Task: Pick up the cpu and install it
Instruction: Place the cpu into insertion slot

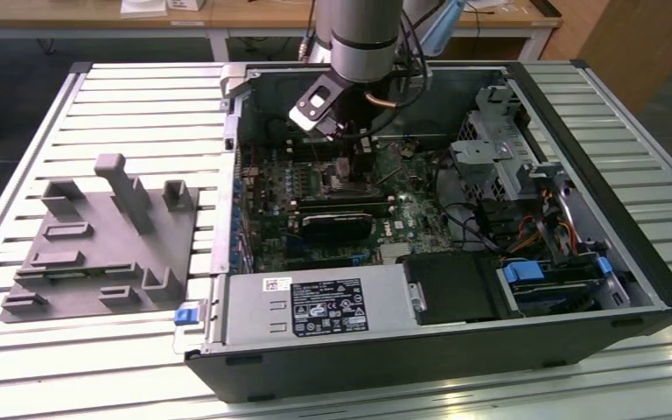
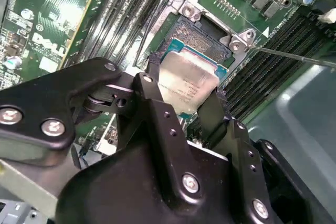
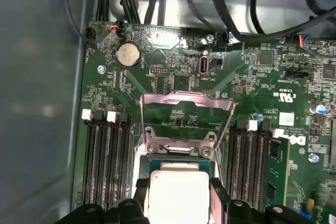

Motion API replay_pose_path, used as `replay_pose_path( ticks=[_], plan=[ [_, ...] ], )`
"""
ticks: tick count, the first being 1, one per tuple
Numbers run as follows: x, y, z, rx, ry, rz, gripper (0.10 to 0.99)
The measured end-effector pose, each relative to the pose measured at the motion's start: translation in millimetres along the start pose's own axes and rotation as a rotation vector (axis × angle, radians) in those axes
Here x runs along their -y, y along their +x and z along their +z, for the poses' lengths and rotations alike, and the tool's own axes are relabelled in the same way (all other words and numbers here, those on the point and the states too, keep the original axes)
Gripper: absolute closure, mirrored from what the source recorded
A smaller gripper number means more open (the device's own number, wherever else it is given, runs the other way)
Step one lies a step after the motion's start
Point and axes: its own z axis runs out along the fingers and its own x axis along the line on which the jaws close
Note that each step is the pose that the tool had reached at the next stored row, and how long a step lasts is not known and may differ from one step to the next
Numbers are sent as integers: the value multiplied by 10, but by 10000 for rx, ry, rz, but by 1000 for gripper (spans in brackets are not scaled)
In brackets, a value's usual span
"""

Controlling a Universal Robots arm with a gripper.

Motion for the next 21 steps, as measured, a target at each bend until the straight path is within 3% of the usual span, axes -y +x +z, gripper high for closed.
replay_pose_path(
  ticks=[5,21],
  plan=[
    [2,1,-90,2,1,-1,545],
    [38,3,-2,12,-1,243,545]
  ],
)
